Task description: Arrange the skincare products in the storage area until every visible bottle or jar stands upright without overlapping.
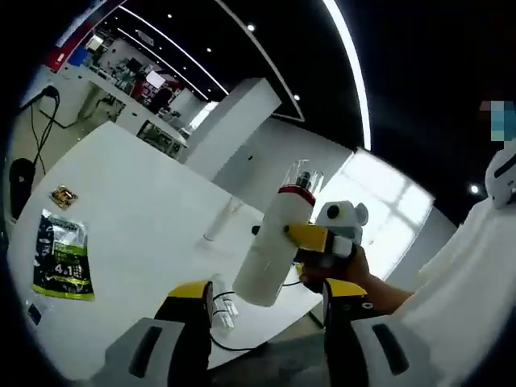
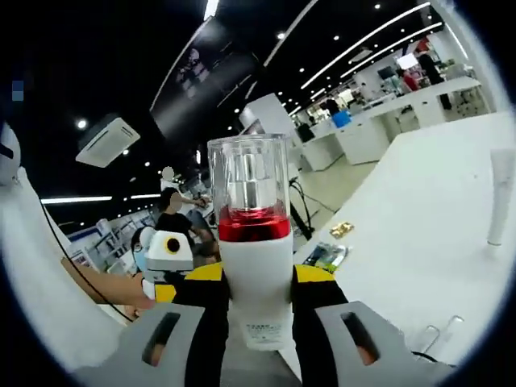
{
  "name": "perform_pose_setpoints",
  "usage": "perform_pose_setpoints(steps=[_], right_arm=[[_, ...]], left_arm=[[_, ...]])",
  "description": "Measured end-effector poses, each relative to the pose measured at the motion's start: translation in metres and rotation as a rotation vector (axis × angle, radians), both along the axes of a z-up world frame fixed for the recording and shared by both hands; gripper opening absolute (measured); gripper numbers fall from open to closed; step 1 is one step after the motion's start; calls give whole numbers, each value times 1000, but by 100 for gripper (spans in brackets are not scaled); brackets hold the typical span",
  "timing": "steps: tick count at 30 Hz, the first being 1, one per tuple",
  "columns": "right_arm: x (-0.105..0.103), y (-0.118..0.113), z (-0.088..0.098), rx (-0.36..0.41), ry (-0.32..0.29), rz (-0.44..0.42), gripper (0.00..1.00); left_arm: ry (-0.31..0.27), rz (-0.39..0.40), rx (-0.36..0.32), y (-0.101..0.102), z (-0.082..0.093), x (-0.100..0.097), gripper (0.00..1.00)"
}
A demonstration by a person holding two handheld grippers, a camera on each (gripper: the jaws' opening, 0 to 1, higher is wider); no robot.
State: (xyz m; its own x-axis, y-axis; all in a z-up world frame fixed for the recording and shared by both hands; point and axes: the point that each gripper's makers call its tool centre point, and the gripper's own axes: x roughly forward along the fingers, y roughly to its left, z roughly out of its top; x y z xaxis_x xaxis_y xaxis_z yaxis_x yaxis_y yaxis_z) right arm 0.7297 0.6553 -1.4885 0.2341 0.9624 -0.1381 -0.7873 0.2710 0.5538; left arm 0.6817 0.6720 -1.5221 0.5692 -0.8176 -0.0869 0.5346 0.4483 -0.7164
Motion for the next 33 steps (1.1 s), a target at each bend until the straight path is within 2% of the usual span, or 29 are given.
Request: perform_pose_setpoints(steps=[8, 11, 14, 18, 22, 29, 30, 32, 33], right_arm=[[-17, -1, -8, -12, 37, 74, 27], [-25, 1, -9, 18, 83, 108, 27], [-29, 2, -8, 39, 108, 117, 27], [-33, 4, -4, 81, 137, 130, 27], [-41, 4, -3, 118, 183, 162, 27], [-58, 7, -4, 161, 237, 191, 27], [-59, 7, -4, 163, 239, 192, 27], [-61, 8, -6, 171, 252, 198, 27], [-64, 9, -3, 201, 295, 205, 27]], left_arm=[[30, -79, -33, -13, -2, -7, 62], [51, -90, -68, -21, -3, -6, 62], [61, -135, -91, -34, -1, -12, 61], [75, -176, -118, -43, 0, -21, 58], [81, -194, -139, -42, 3, -23, 53], [102, -243, -140, -48, 0, -29, 50], [107, -255, -140, -49, -1, -31, 48], [130, -278, -131, -49, -4, -35, 39], [130, -294, -127, -48, -5, -38, 35]])
